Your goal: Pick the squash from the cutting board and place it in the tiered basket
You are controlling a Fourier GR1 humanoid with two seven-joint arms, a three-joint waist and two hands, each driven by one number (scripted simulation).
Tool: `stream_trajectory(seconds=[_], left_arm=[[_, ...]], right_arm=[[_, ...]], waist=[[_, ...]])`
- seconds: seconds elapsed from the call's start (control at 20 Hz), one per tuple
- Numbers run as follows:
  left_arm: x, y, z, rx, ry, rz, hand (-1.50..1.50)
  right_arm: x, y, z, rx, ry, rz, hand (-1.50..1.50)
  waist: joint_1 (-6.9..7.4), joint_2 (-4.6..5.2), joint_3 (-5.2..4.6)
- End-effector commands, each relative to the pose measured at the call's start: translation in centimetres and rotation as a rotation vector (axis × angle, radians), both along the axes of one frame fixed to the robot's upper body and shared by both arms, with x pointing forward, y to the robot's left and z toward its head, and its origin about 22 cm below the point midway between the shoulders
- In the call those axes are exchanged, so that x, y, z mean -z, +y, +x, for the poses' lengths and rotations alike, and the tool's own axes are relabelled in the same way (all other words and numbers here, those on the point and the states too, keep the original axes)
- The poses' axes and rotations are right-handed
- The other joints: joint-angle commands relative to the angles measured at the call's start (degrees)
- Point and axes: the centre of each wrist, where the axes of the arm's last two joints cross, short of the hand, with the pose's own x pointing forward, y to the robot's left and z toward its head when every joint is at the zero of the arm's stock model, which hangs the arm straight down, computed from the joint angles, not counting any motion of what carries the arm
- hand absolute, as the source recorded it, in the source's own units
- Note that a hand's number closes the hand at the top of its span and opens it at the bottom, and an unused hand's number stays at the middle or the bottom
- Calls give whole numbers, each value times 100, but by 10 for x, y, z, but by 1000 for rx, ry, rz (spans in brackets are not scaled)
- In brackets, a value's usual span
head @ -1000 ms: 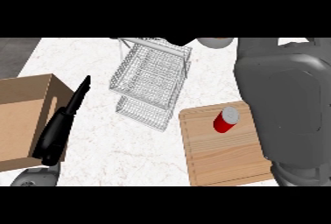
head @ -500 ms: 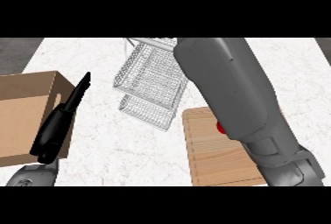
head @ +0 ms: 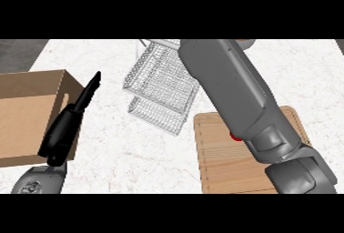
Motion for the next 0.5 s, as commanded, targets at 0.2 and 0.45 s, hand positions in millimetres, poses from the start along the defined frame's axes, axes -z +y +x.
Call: stream_trajectory(seconds=[0.2,0.45], left_arm=[[11,10,-9,-34,10,-8,0],[12,17,-4,-75,24,2,0]], right_arm=[[-15,-13,10,205,-270,209,-150],[-13,-71,27,402,-279,248,-150]], waist=[[-215,-69,0],[-457,-109,5]])
